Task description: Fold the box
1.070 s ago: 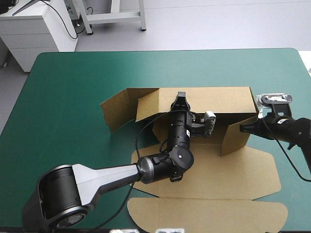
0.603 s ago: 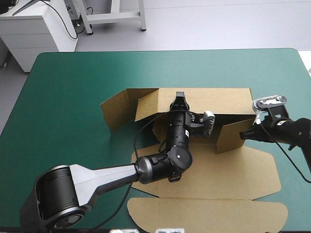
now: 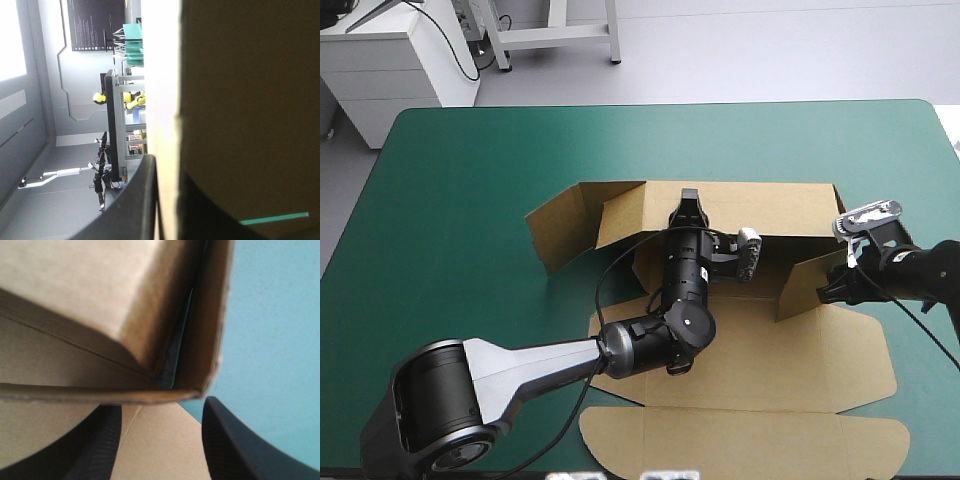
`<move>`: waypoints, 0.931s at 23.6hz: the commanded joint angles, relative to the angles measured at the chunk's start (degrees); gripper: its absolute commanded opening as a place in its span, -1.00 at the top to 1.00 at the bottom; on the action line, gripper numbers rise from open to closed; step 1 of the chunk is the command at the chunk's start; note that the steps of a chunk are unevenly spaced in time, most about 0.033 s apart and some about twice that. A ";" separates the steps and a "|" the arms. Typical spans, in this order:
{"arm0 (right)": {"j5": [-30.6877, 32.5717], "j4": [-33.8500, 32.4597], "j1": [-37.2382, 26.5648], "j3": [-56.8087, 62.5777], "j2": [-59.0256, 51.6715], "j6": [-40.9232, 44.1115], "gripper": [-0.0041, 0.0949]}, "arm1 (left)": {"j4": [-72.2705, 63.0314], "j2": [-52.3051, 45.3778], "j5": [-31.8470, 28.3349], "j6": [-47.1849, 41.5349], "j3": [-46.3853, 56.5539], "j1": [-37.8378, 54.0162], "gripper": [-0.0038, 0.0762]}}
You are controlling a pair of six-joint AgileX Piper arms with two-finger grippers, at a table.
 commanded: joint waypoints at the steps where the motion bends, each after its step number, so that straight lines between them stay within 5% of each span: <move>1: -2.93 1.36 -0.02 -1.91 -1.49 -2.87 -0.02 | -3.53 -2.19 0.24 -0.73 -0.49 0.03 0.92; 7: -8.14 18.36 -0.02 -1.17 0.68 -14.61 -0.05 | -3.10 -2.19 0.24 -0.73 -0.49 0.03 0.92; 12: -8.71 20.63 -0.02 -1.17 5.94 -15.53 0.03 | -2.71 -2.19 0.25 -0.73 -0.49 0.03 0.92; 19: -10.07 27.01 -0.02 -1.17 11.26 -16.99 0.85 | -0.72 -2.19 -0.09 -0.73 -0.49 0.03 0.92; 22: -10.31 27.85 0.11 -1.17 12.34 -16.99 0.93 | -0.43 -2.19 -0.25 -0.73 -0.49 0.03 0.92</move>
